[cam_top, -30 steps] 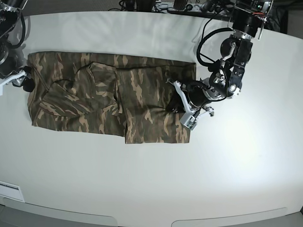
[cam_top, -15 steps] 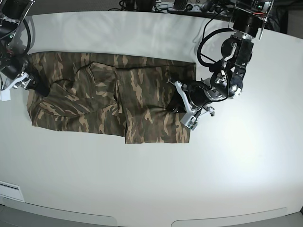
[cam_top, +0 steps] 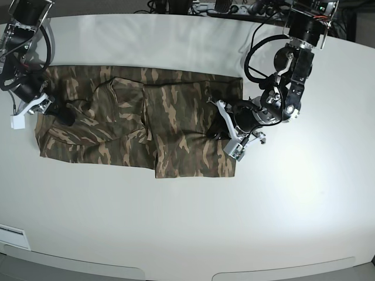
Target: Fold the T-shirt properly
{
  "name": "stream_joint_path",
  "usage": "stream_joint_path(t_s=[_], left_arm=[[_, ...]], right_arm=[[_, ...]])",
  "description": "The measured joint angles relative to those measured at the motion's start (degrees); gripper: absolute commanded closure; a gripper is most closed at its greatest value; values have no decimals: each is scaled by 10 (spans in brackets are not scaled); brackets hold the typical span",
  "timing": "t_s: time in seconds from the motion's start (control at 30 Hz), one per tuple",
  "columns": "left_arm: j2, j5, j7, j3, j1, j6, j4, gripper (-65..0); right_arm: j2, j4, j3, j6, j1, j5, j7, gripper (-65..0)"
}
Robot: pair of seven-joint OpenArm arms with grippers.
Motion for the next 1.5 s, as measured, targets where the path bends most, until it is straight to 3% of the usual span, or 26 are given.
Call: stream_joint_path(t_s=[0.07,0.2,0.53,0.7,0.93,1.03,1.1,1.2,1.3,1.5], left_arm=[[0,0,0,0,0,0,0,0],[0,0,3,0,0,0,3,0],[-7,25,130,-18,9,12,131,0],[-16,22,131,-72,2,12,190,0],[-24,10,135,-153,38,13,189,0],[-36,-21,135,-177,56,13,189,0],[-38,-31,135,-184,64,14,189,0],[-37,-47,127,-183,72,-2,189,0],[-35,-62,125,-181,78,-24,189,0],[-37,-82,126,-181,78,-26,188,0]], right_arm=[[0,0,-14,-2,0,-2,11,-286],[0,0,-22,0,1,-30,2,-8],[1,10,-23,-3,7,-44,-3,0],[-2,85,-26,-10,7,-153,-3,0],[47,246,-26,-109,-1,-316,-9,0],[52,317,-26,-165,3,-401,24,0],[51,348,-26,-193,2,-422,31,0],[49,381,-26,-216,0,-407,17,0],[46,413,-25,-219,-1,-338,-10,0],[-1,442,-26,-113,0,-104,-76,0]])
